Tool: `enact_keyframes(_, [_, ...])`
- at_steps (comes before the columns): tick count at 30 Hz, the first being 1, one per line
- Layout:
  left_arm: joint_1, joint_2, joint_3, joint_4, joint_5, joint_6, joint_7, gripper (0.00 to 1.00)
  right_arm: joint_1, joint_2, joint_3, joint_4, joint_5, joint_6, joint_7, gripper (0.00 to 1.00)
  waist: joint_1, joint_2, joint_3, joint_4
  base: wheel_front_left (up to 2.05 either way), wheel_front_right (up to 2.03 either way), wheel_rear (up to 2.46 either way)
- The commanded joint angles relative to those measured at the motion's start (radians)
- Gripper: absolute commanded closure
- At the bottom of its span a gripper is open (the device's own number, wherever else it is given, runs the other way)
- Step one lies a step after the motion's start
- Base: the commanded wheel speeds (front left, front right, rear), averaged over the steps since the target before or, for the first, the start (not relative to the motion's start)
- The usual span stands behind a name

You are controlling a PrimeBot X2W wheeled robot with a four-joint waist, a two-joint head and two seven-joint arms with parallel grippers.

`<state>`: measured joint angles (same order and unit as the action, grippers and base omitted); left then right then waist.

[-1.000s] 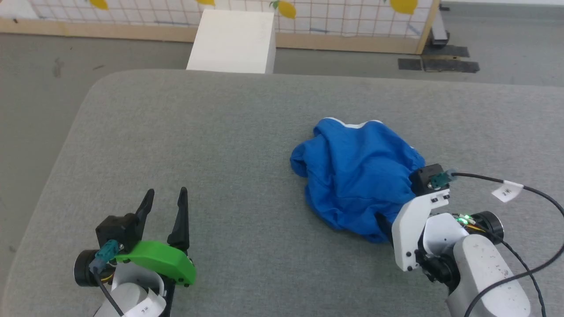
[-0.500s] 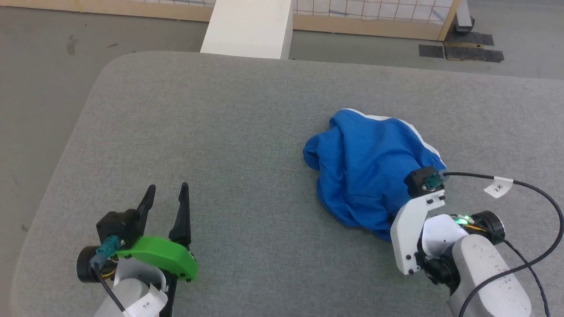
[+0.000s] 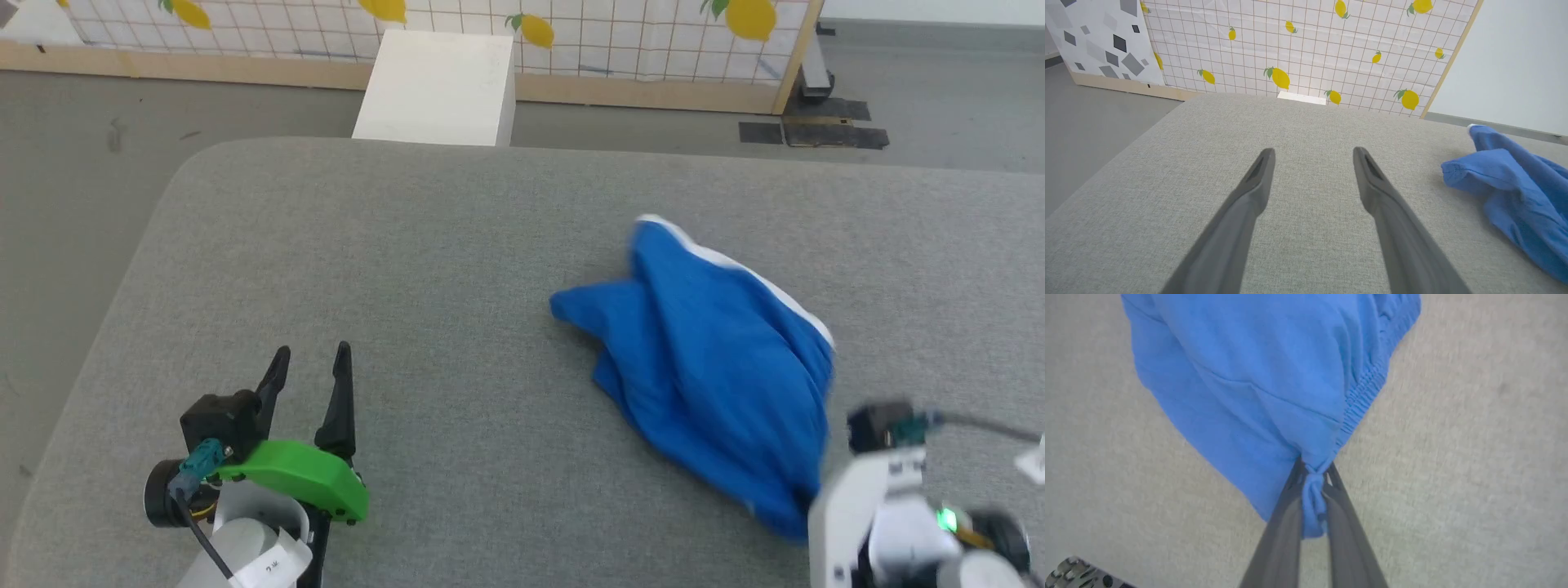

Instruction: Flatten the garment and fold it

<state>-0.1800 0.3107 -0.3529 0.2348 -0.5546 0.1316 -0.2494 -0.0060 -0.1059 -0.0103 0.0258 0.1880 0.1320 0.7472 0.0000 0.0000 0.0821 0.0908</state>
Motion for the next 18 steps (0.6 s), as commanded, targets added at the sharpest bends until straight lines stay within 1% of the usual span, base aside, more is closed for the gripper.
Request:
enact_keyframes(1, [0.002,-0.002,-0.002,0.0,-0.011,-0.005,-0.003,0.0,0.044,0.008,-0.012,-0.005,0.01,-0.001,0.028,1.0,0.0,0.0,-0.005,-0.004,0.0,0.0,0.0])
enact_keyframes(4, [0.002,-0.002,-0.004,0.0,-0.015,-0.005,0.001,0.0,0.105,0.021,-0.035,-0.006,0.023,-0.001,0.074,1.0,0.0,0.0,-0.007,-0.007,0.0,0.0,0.0])
enact_keyframes(6, [0.002,-0.002,-0.005,0.001,-0.017,-0.005,0.002,0.0,0.112,0.029,-0.059,-0.015,0.019,-0.001,0.059,1.0,0.0,0.0,-0.007,-0.01,0.0,0.0,0.0])
enact_keyframes(7, [0.003,-0.001,-0.004,0.001,-0.018,-0.004,0.002,0.0,0.11,0.035,-0.065,-0.023,0.028,-0.001,0.042,0.57,0.0,0.0,-0.008,-0.013,0.0,0.0,0.0])
enact_keyframes(8, [0.004,0.001,-0.004,0.002,-0.02,-0.004,0.004,0.0,0.104,0.04,-0.072,-0.031,0.034,-0.001,0.022,0.0,0.0,0.0,-0.009,-0.017,0.0,0.0,0.0])
enact_keyframes(13, [0.006,0.003,-0.005,0.008,-0.026,-0.004,0.007,0.0,0.054,0.052,-0.122,-0.071,0.117,-0.001,-0.109,0.0,0.0,0.0,-0.018,-0.028,0.0,0.0,0.0])
enact_keyframes(18, [0.011,0.0,-0.009,0.009,-0.032,-0.002,0.009,0.0,0.015,0.055,-0.22,-0.087,0.193,-0.001,-0.255,0.0,0.0,0.0,-0.028,-0.04,0.0,0.0,0.0])
